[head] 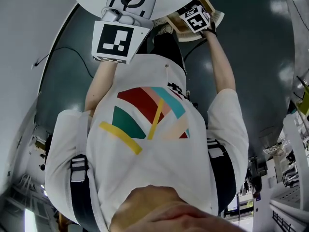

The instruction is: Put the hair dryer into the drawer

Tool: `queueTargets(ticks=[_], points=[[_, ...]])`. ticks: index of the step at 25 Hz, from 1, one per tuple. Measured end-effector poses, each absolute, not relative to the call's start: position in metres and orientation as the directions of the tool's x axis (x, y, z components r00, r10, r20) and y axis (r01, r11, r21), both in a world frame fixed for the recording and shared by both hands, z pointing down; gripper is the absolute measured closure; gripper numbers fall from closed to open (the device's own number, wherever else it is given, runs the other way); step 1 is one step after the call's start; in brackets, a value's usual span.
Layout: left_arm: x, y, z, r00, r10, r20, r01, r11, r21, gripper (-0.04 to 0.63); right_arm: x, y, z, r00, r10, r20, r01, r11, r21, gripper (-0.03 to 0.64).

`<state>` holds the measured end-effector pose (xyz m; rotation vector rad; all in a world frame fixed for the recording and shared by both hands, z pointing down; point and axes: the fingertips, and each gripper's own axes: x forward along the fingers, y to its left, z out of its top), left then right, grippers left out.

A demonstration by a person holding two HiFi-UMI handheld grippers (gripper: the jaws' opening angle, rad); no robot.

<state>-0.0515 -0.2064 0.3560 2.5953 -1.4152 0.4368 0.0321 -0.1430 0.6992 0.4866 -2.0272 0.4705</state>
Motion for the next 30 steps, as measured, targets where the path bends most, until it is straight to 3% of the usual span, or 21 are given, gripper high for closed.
queueTargets(ticks=[6,30], points=[[-0.044,-0.209,0.359,0.522,-0.79,0.322,-0.833,-0.553,-0.008,0.581,0.039,-0.152,0.707,-0.436,-0.16,0.886,-0.584,0.799,-0.143,0.397],[-0.062,-0.194,0.394,0.46,-0.789,0.406,-0.859,-0.512,-0.021,0.581,0.024,-0.154,0.762,-0.416,-0.083,0.905,-0.447,0.886,-0.124,0.397]])
